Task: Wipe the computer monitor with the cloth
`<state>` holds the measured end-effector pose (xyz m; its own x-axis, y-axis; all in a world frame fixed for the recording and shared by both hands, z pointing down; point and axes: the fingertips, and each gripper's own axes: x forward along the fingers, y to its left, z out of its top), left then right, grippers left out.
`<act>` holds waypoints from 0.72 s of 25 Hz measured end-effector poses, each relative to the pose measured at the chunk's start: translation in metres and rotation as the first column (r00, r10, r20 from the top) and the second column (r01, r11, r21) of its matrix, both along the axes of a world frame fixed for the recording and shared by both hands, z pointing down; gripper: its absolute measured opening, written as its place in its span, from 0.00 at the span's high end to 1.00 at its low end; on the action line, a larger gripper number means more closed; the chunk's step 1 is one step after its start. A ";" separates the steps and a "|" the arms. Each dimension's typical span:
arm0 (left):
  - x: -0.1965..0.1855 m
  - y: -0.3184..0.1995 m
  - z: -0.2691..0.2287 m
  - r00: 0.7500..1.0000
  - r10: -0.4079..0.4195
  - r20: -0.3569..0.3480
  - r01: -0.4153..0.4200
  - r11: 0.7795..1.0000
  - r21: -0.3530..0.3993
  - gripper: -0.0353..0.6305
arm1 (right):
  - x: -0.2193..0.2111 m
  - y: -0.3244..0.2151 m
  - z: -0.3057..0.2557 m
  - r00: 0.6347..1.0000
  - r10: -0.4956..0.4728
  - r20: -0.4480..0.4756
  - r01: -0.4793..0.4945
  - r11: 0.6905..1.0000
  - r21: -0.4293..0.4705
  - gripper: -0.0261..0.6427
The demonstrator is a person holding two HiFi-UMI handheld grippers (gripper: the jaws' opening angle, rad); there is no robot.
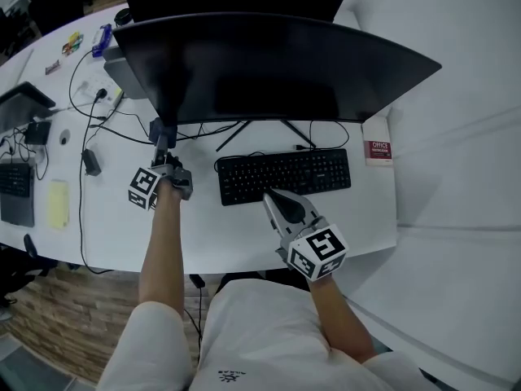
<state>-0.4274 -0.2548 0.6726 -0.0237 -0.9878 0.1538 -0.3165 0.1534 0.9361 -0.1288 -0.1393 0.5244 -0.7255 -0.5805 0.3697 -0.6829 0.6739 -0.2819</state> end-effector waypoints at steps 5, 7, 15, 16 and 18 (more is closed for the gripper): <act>0.017 -0.002 0.003 1.000 0.018 -0.015 -0.018 1.000 -0.012 0.75 | -0.002 -0.004 0.002 1.000 -0.022 0.010 0.022 1.000 0.007 0.93; 0.030 -0.005 0.004 0.999 0.045 -0.004 -0.045 0.999 -0.019 0.75 | -0.007 -0.008 0.003 0.999 -0.051 0.006 0.051 0.999 0.020 0.93; 0.078 -0.015 0.002 0.998 0.064 -0.003 -0.064 0.998 -0.024 0.75 | -0.009 -0.022 0.010 0.990 -0.138 0.008 0.138 0.990 0.027 0.93; 0.085 -0.015 0.002 0.998 0.066 -0.004 -0.066 0.998 -0.026 0.75 | -0.008 -0.023 0.012 0.988 -0.152 0.005 0.151 0.988 0.027 0.93; 0.098 -0.017 0.002 0.998 0.070 -0.006 -0.070 0.997 -0.027 0.75 | -0.006 -0.025 0.015 0.985 -0.174 0.000 0.174 0.984 0.028 0.93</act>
<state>-0.3290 -0.2715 0.6744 0.0460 -0.9824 0.1811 -0.3228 0.1569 0.9334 -0.1348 -0.1645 0.5390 -0.8171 -0.4555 0.3534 -0.5540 0.7898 -0.2632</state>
